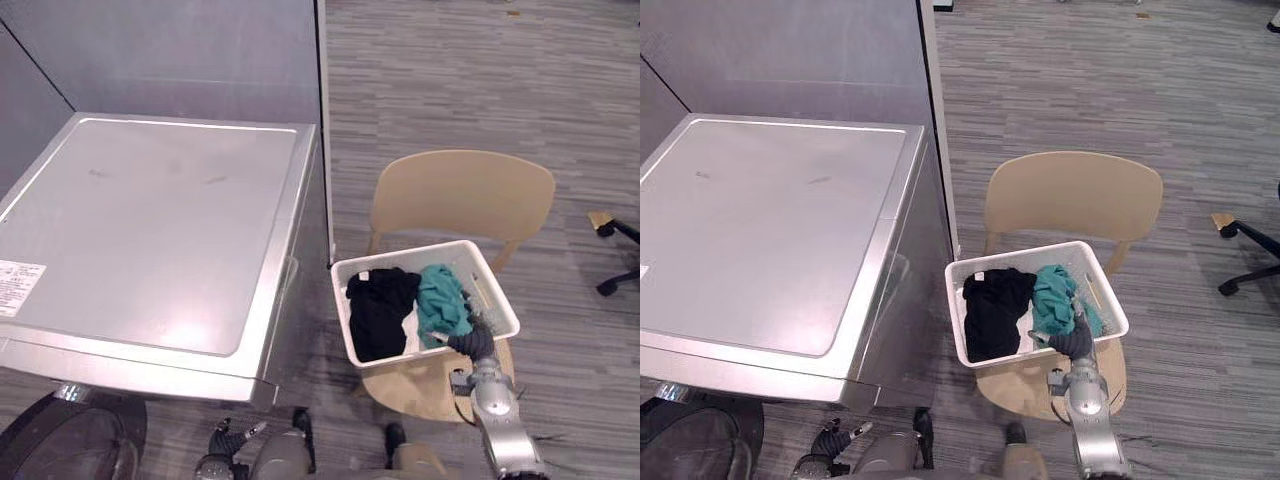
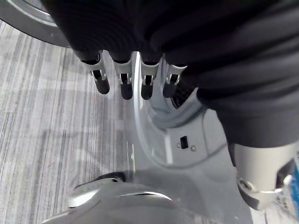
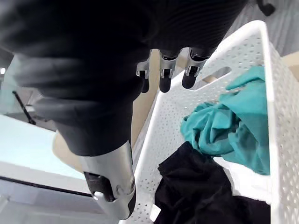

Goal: Pick up the laundry basket with both hands and put the clothes into the washing machine.

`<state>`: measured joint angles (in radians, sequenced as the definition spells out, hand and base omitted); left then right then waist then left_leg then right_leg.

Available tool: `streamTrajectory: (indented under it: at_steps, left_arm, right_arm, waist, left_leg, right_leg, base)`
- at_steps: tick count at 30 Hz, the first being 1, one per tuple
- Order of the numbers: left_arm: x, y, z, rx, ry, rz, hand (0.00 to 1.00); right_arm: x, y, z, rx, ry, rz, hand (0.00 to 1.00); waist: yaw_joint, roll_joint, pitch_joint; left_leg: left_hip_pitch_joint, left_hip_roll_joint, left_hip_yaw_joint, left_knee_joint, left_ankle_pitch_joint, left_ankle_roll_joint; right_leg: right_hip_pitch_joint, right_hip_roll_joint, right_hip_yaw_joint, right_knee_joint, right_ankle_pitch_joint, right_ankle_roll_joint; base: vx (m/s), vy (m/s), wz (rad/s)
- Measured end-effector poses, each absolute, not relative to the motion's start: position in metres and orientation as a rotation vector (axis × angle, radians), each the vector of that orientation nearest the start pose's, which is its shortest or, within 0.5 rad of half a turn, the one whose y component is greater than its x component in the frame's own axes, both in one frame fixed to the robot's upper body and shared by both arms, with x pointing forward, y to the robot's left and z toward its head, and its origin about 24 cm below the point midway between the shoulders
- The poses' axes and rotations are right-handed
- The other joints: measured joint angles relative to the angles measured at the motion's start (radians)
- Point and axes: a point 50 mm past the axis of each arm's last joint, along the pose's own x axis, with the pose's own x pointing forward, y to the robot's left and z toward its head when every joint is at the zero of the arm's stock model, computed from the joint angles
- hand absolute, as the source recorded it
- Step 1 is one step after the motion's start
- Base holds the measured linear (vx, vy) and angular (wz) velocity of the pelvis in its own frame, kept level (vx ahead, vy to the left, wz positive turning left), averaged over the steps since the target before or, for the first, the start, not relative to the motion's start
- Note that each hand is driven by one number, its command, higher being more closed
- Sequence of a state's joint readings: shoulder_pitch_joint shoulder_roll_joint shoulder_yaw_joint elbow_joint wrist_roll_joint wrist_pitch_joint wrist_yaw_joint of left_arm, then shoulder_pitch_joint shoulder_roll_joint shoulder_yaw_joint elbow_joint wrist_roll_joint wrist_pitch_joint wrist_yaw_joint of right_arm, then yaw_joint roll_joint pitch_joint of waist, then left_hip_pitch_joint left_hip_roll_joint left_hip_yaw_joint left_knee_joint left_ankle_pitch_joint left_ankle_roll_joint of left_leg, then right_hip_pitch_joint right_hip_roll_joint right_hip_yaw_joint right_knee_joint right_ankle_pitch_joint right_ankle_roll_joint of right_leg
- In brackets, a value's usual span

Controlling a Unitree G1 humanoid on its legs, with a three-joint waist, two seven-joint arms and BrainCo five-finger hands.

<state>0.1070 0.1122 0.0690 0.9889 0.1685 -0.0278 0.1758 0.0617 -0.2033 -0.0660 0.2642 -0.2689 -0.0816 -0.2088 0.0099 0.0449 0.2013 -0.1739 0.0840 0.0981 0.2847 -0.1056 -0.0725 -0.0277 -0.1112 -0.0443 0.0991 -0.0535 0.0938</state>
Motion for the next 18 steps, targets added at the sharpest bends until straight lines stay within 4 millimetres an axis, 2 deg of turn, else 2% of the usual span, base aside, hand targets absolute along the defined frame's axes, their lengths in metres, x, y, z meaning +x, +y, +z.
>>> streamTrajectory:
  at_steps: [1,4,6,8,9,12,14,16,18]
  left_arm:
    - [0.1,0.213,-0.153,0.307,1.047,0.206,0.0]
    - [0.104,0.213,-0.152,0.307,1.035,0.208,0.0]
    - [0.116,0.213,-0.148,0.305,0.997,0.224,0.0]
    - [0.127,0.213,-0.145,0.297,0.962,0.243,0.0]
    - [0.134,0.213,-0.141,0.279,0.93,0.267,0.0]
    - [0.144,0.214,-0.137,0.241,0.893,0.303,0.0]
    - [0.151,0.209,-0.135,0.213,0.876,0.313,0.0]
    - [0.165,0.202,-0.13,0.165,0.84,0.346,0.0]
    - [0.177,0.203,-0.124,0.127,0.798,0.375,0.0]
  right_arm:
    - [0.232,-0.228,-0.009,-0.517,0.198,-0.245,0.0]
    - [0.268,-0.241,0.012,-0.628,0.148,-0.238,0.0]
    - [0.302,-0.249,0.037,-0.749,0.102,-0.234,0.0]
    - [0.317,-0.255,0.052,-0.783,0.082,-0.269,0.0]
    - [0.329,-0.258,0.063,-0.804,0.075,-0.292,0.0]
    - [0.352,-0.257,0.087,-0.83,0.043,-0.307,0.0]
    - [0.362,-0.256,0.101,-0.831,0.027,-0.331,0.0]
    - [0.375,-0.248,0.12,-0.882,-0.016,-0.318,0.0]
    - [0.384,-0.235,0.132,-0.913,-0.052,-0.291,0.0]
  waist:
    - [0.006,0.001,0.009]
    - [0.006,0.018,0.075]
    - [0.014,0.03,0.143]
    - [0.034,0.037,0.187]
    - [0.054,0.039,0.216]
    - [0.069,0.035,0.236]
    - [0.09,0.035,0.24]
    - [0.116,0.034,0.249]
    - [0.116,0.034,0.25]
  left_leg:
    - [-0.003,0.0,0.001,0.004,-0.001,0.001]
    - [-0.072,0.004,-0.016,0.042,0.001,0.009]
    - [-0.148,0.003,-0.022,0.057,0.024,0.037]
    - [-0.183,0.002,-0.027,0.061,0.035,0.04]
    - [-0.219,0.0,-0.038,0.06,0.043,0.039]
    - [-0.297,-0.012,-0.069,0.036,0.09,0.039]
    - [-0.334,-0.013,-0.073,0.025,0.111,0.039]
    - [-0.395,-0.009,-0.092,0.029,0.125,0.038]
    - [-0.443,-0.007,-0.117,0.029,0.141,0.037]
  right_leg:
    - [-0.004,0.0,0.001,0.003,0.001,0.001]
    - [-0.067,0.004,-0.005,0.042,0.003,0.005]
    - [-0.156,0.004,-0.006,0.103,0.003,0.005]
    - [-0.199,0.003,-0.009,0.131,0.003,0.005]
    - [-0.237,0.001,-0.017,0.152,0.003,0.005]
    - [-0.324,-0.012,-0.054,0.183,0.0,0.001]
    - [-0.369,-0.016,-0.064,0.196,-0.001,-0.002]
    - [-0.425,-0.016,-0.086,0.215,-0.003,-0.008]
    - [-0.459,-0.013,-0.116,0.22,-0.003,-0.015]
  base:
    - [-0.11,0.063,-0.03]
    - [-0.13,0.021,0.05]
    - [-0.18,0.017,0.07]
    - [-0.16,0.008,0.11]
    - [-0.16,0.008,0.14]
    - [-0.12,-0.018,0.34]
    - [-0.05,-0.027,0.2]
    - [-0.03,-0.036,0.14]
    - [0.0,-0.06,0.28]
